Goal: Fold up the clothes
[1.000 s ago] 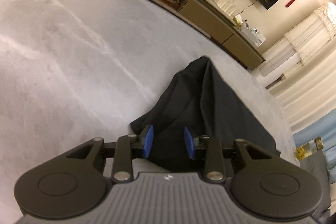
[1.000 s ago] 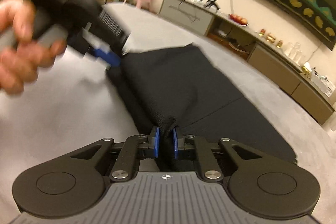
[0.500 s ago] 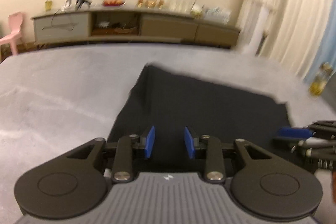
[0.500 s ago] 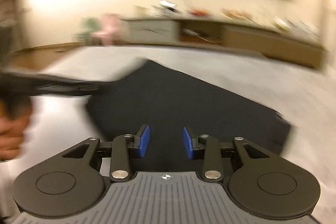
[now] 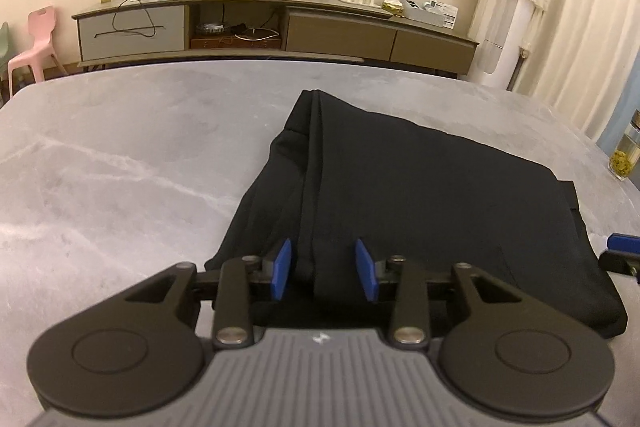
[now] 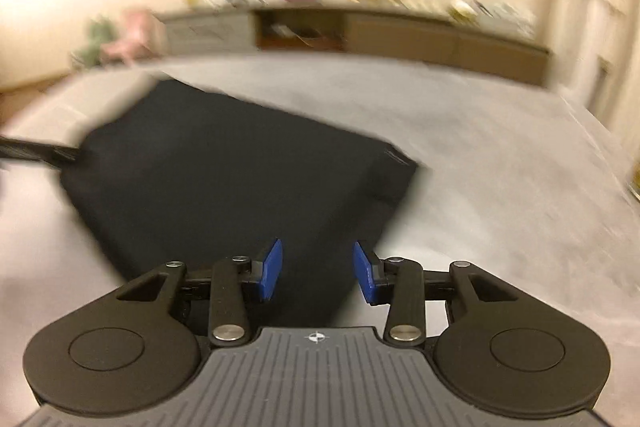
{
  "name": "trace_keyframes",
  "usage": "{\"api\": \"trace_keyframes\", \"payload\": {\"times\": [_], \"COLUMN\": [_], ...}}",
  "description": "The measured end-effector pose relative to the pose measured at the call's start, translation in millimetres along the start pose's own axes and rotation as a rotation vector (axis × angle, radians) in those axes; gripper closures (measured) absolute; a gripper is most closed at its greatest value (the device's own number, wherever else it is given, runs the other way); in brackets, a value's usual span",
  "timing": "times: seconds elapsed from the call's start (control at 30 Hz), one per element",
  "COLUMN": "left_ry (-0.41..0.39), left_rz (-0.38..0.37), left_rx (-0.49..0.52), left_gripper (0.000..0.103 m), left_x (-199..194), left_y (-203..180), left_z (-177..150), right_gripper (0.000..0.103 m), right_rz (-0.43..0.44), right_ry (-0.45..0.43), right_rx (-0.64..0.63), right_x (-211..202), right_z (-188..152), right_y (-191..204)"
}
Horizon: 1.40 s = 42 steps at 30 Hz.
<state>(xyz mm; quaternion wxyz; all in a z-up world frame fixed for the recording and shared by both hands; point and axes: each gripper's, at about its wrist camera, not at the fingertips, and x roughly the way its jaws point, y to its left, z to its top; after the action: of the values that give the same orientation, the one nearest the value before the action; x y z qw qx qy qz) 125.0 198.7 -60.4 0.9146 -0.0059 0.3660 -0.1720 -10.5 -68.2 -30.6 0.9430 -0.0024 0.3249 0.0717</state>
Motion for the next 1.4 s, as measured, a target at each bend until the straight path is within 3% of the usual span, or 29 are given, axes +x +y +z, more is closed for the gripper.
{"api": "trace_keyframes", "payload": {"times": [0.07,0.13,0.2,0.3,0.4,0.57,0.7,0.73,0.8,0.87,1.0,1.13,1.27,1.33,1.4], "left_ry": [0.007,0.009,0.012,0.021,0.035,0.054,0.056,0.053,0.046,0.031,-0.058,-0.037,0.023,0.041,0.051], "left_rz": [-0.007,-0.001,0.005,0.008,0.011,0.006,0.003,0.034,0.154,0.203,0.075,-0.076,-0.034,-0.033,-0.04], "left_rx": [-0.013,-0.026,-0.044,-0.07,-0.102,-0.133,-0.085,-0.062,-0.03,-0.072,-0.1,0.01,0.08,0.05,0.015], "left_gripper": [0.066,0.064,0.062,0.062,0.062,0.062,0.061,0.061,0.071,0.071,0.071,0.07,0.069,0.059,0.057], "left_x": [-0.2,-1.4,-3.1,-4.6,-5.7,-11.5,-10.3,-12.2,-17.1,-27.1,-49.4,-39.2,-22.1,-16.5,-15.9], "left_y": [3.4,9.0,14.1,17.6,17.1,9.5,-3.6,-5.0,-1.8,12.3,9.5,-26.3,-32.7,-22.8,-11.9], "left_z": [0.6,1.1,1.2,1.2,1.3,-2.8,-3.0,-1.6,0.9,4.2,14.4,13.5,2.0,-3.9,-5.9], "right_gripper": [0.06,0.059,0.06,0.057,0.045,0.045,0.044,0.044,0.045,0.045,0.046,0.046,0.046,0.045,0.045], "right_rz": [0.072,0.083,0.071,0.067,0.068,0.008,-0.019,-0.015,-0.007,-0.067,-0.028,0.069,0.087,0.097,0.106], "right_ry": [0.008,0.066,0.043,0.054,0.081,0.064,0.051,0.063,0.099,0.158,0.098,-0.003,0.017,0.028,0.038], "right_rx": [-0.049,-0.067,-0.11,-0.082,-0.068,-0.076,-0.068,-0.068,-0.07,-0.067,0.011,0.03,0.0,-0.015,-0.03], "right_x": [6.7,21.8,15.4,4.2,3.3,25.2,49.2,52.6,54.7,45.2,0.8,-2.5,21.4,33.3,45.2], "right_z": [0.4,-9.3,-21.6,-26.7,-22.5,-6.6,9.9,13.5,19.3,18.4,12.9,22.8,11.0,5.0,-0.9], "right_y": [23.6,34.6,40.7,28.7,15.9,-15.8,-45.5,-49.9,-56.0,-59.1,-47.2,-10.5,18.1,32.5,46.8]}}
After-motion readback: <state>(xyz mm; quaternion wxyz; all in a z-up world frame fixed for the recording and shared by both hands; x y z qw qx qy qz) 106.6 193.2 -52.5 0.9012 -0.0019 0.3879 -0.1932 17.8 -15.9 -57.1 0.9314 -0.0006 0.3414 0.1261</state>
